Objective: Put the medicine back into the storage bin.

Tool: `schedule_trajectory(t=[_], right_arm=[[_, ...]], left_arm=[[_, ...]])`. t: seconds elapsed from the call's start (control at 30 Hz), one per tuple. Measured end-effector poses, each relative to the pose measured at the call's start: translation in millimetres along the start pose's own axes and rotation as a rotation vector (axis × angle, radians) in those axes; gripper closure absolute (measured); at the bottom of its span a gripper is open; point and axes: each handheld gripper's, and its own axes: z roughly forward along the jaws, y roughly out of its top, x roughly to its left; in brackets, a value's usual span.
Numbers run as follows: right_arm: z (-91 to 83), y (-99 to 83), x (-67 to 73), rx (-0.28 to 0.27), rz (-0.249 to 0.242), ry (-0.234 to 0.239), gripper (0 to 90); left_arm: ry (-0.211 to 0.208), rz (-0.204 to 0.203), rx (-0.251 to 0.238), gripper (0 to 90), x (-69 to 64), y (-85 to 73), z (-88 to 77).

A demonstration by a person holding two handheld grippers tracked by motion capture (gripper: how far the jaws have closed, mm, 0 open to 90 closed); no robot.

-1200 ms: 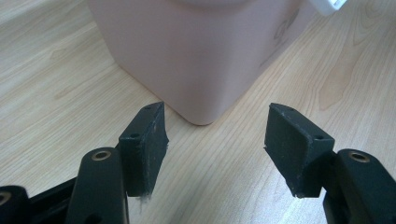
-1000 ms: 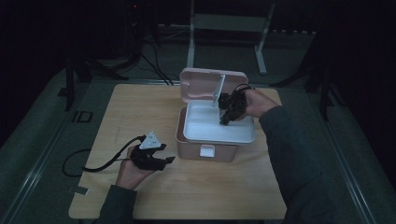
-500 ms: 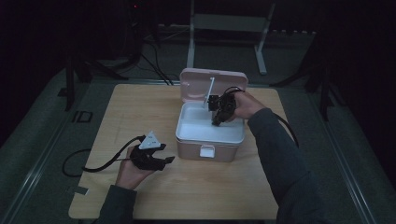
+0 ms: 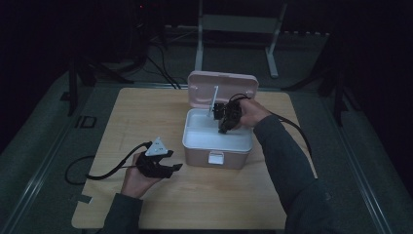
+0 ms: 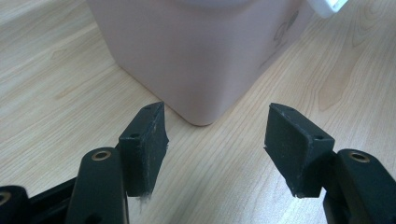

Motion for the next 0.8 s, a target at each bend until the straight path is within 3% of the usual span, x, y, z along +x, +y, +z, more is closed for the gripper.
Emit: schedule_trajectory(t=[0.47,0.8], right_arm=[[11.3,-3.0,0.4,-0.013,-0.036,0.004,89.2],[10.9,-5.4,5.3,-0.006,-0.102,0.041,89.5]], left_arm=[[-0.001,-0.003,-0.001,38.5,-0.4,-0.2,0.8],[0.001,-0.003,-0.001,38.4,-0.1,-0.1,-0.2]])
